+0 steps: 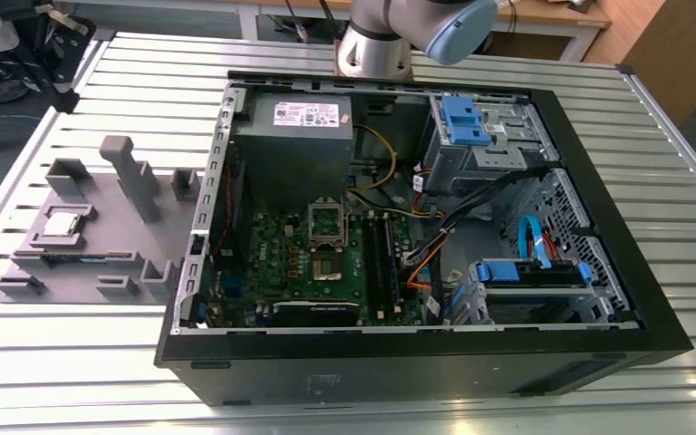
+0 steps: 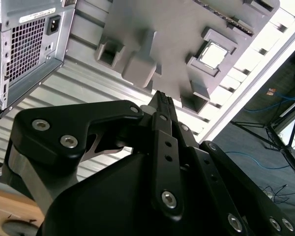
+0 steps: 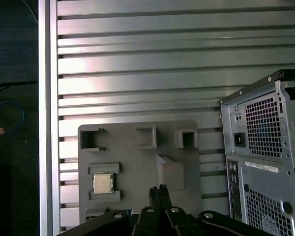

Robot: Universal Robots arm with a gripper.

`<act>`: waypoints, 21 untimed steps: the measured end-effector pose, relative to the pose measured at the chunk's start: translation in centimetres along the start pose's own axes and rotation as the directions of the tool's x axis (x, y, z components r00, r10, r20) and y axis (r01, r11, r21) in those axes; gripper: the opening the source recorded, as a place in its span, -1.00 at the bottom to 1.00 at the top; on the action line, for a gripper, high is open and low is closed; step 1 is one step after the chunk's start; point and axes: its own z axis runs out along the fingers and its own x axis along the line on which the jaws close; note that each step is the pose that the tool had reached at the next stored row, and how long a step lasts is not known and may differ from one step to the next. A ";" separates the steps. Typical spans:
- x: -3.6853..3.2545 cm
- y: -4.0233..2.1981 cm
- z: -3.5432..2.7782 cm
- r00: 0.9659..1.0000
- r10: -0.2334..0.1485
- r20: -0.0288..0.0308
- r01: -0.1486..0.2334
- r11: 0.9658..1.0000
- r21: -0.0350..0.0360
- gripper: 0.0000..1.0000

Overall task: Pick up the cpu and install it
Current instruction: 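Reach for the cpu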

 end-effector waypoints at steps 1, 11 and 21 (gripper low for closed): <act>0.02 -0.07 0.02 1.000 0.000 0.000 0.000 1.000 0.000 -0.80; 0.38 -0.79 0.35 1.000 0.000 0.000 0.000 1.000 0.000 -0.80; 0.60 -1.53 0.53 1.000 0.000 0.000 0.000 1.000 0.000 -0.80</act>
